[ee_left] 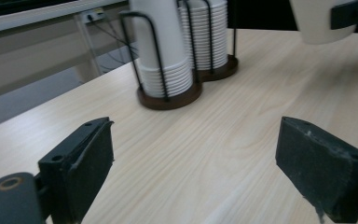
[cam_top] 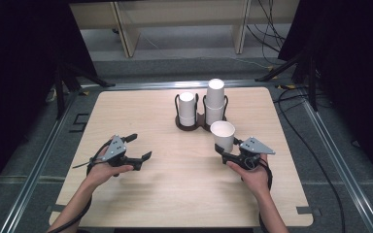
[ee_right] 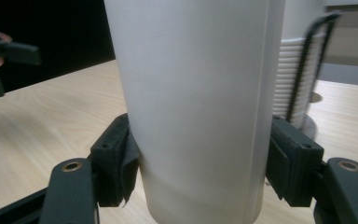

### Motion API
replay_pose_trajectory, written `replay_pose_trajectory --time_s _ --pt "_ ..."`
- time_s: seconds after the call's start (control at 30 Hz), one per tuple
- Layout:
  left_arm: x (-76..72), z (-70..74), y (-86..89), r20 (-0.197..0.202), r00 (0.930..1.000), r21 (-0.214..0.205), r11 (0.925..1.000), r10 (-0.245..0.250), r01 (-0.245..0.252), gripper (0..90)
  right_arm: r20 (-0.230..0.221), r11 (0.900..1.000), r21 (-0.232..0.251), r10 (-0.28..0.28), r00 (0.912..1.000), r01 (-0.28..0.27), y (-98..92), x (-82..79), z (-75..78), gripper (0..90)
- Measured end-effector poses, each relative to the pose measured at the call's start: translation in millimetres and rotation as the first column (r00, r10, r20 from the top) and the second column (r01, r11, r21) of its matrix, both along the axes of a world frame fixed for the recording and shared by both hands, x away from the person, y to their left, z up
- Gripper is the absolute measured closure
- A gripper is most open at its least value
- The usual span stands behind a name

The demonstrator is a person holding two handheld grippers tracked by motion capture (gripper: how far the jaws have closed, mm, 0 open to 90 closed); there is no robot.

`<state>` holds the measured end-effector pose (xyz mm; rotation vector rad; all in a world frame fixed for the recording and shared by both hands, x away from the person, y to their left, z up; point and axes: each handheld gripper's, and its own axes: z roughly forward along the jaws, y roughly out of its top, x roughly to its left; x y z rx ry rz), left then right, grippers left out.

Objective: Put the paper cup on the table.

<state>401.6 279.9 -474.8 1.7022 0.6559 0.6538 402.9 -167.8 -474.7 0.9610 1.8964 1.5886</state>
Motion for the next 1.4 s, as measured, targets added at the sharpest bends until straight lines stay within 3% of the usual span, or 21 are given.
replay_pose_trajectory --time_s 0.1,0.2,0.23,0.27,0.3,0.33,0.4,0.43,0.47,0.53,0.7,0.73,0.8,0.87,0.9,1.03,1.07,1.1,1.27,1.3,1.4 --pt "-3.1 -10.2 12.0 0.009 0.9931 -0.054 0.9917 0.117 -0.116 10.8 0.004 0.9993 0.022 -0.031 0.9995 0.031 -6.8 -0.7 -1.0 33.9" --pt "-7.9 -15.8 21.0 0.002 0.9732 -0.091 0.9692 0.230 -0.229 11.1 -0.008 0.9972 0.045 -0.060 0.9982 0.061 -12.0 -4.1 -0.5 33.9" --pt "-7.3 -17.6 22.4 0.023 0.9689 -0.108 0.9640 0.247 -0.243 11.1 -0.018 0.9970 0.038 -0.067 0.9976 0.067 -14.6 -5.9 0.6 33.8" --pt "-9.8 -17.3 24.5 0.008 0.9623 -0.101 0.9576 0.272 -0.270 11.2 -0.004 0.9958 0.061 -0.069 0.9976 0.069 -16.6 -6.1 0.4 33.9" --pt "-10.7 -17.9 25.6 0.005 0.9590 -0.112 0.9532 0.283 -0.281 11.1 -0.004 0.9954 0.038 -0.088 0.9961 0.088 -19.6 -8.3 1.4 33.9" --pt "-11.3 -18.2 26.4 0.007 0.9582 -0.114 0.9522 0.286 -0.283 11.2 -0.020 0.9929 0.077 -0.090 0.9958 0.091 -20.0 -10.3 0.8 33.9" --pt "-12.3 -20.3 25.9 0.023 0.9563 -0.123 0.9501 0.291 -0.287 11.2 -0.038 0.9912 0.083 -0.100 0.9942 0.103 -22.1 -12.3 -0.2 33.9" --pt "-15.3 -20.1 26.1 0.008 0.9526 -0.102 0.9479 0.304 -0.302 11.2 -0.005 0.9920 0.065 -0.108 0.9941 0.108 -24.5 -11.6 -1.3 33.9" --pt "-16.3 -20.7 25.8 0.010 0.9528 -0.100 0.9484 0.303 -0.301 11.2 -0.049 0.9903 0.071 -0.116 0.9921 0.119 -24.3 -14.4 -1.5 33.8" --pt "-18.1 -21.9 24.9 0.014 0.9506 -0.104 0.9460 0.310 -0.307 11.1 -0.034 0.9906 0.064 -0.119 0.9924 0.121 -26.1 -12.8 -4.2 33.9" --pt "-21.3 -22.4 23.7 0.023 0.9514 -0.094 0.9481 0.307 -0.304 11.0 -0.039 0.9907 0.060 -0.120 0.9920 0.122 -28.3 -11.6 -7.1 33.8" --pt "-20.8 -23.0 23.0 0.033 0.9520 -0.104 0.9484 0.304 -0.300 11.1 -0.055 0.9879 0.090 -0.122 0.9910 0.126 -27.1 -12.6 -6.9 33.8" --pt "-22.9 -22.9 22.5 0.027 0.9513 -0.096 0.9481 0.307 -0.303 11.0 -0.019 0.9902 0.065 -0.123 0.9923 0.124 -28.6 -10.1 -5.7 33.8" --pt "-24.4 -23.6 21.8 0.023 0.9517 -0.093 0.9485 0.306 -0.303 11.0 -0.043 0.9896 0.094 -0.105 0.9935 0.109 -26.2 -10.6 -5.0 33.7" --pt "-24.7 -24.1 21.9 0.022 0.9521 -0.086 0.9494 0.305 -0.302 11.0 -0.013 0.9917 0.075 -0.104 0.9945 0.104 -26.2 -9.0 -5.6 33.7" --pt "-24.8 -23.4 21.9 0.030 0.9498 -0.089 0.9473 0.311 -0.308 11.0 -0.047 0.9919 0.072 -0.102 0.9937 0.105 -20.1 -9.8 -7.5 33.8" --pt "-24.7 -23.1 21.8 0.029 0.9486 -0.090 0.9459 0.315 -0.312 11.0 -0.046 0.9933 0.041 -0.106 0.9933 0.108 -20.3 -9.8 -7.0 33.8" --pt "-24.5 -23.0 21.7 0.031 0.9479 -0.089 0.9455 0.317 -0.313 11.0 -0.013 0.9949 0.048 -0.088 0.9960 0.089 -19.7 -6.9 -8.2 33.7" --pt "-22.4 -23.7 20.2 0.039 0.9415 -0.094 0.9393 0.335 -0.330 11.0 -0.010 0.9952 0.005 -0.097 0.9952 0.097 -21.0 -3.0 -7.9 33.8" --pt "-22.6 -22.7 20.1 0.033 0.9388 -0.086 0.9368 0.343 -0.339 11.0 -0.026 0.9956 0.041 -0.083 0.9962 0.084 -19.5 -2.5 -9.2 33.8" --pt "-19.4 -20.4 18.8 0.047 0.9360 -0.086 0.9350 0.349 -0.344 10.9 -0.023 0.9953 0.027 -0.092 0.9955 0.093 -20.0 -2.7 -9.9 33.8"
